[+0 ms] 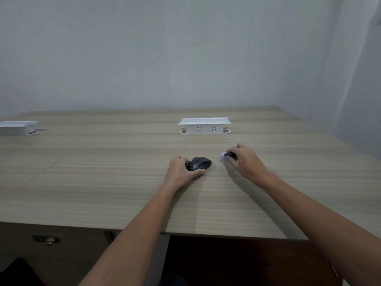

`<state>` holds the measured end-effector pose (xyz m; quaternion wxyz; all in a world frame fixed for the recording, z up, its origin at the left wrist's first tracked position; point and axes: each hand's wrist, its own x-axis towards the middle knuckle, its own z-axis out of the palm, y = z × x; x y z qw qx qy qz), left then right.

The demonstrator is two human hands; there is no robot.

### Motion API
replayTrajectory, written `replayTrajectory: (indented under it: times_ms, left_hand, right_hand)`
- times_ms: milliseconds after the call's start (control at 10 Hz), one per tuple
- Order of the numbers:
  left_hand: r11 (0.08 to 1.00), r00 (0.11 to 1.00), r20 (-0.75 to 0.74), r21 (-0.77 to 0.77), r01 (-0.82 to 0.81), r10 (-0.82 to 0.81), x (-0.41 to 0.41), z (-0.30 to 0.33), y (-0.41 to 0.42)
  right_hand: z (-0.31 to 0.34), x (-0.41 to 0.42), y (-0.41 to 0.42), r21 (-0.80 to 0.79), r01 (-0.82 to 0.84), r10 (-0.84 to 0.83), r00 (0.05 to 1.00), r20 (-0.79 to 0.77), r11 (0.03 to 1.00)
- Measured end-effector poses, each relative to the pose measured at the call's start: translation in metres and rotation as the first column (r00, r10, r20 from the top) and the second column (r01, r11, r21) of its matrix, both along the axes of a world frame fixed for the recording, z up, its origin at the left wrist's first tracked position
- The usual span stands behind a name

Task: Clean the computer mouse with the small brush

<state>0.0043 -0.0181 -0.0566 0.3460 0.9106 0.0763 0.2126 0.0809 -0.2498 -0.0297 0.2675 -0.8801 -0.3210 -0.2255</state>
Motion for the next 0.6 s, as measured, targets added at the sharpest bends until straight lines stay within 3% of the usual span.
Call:
replayTrajectory:
  times_ms: [500,600]
  left_hand:
    - [0.999,0.999,-0.020,-0.008,0.039,-0.039,-0.004,0.001,0.000]
    - [0.995,0.999,-0.032,-0.094,0.032,-0.035,-0.005,0.005,0.005]
  right_hand:
    - [-0.024,-0.018,-0.030,-0.189,-0.080,0.101,0.989,0.104,0.979]
    - [-0.013,-0.025,-0.032,-0.093,-0.028,0.027,1.000,-0.014,0.995]
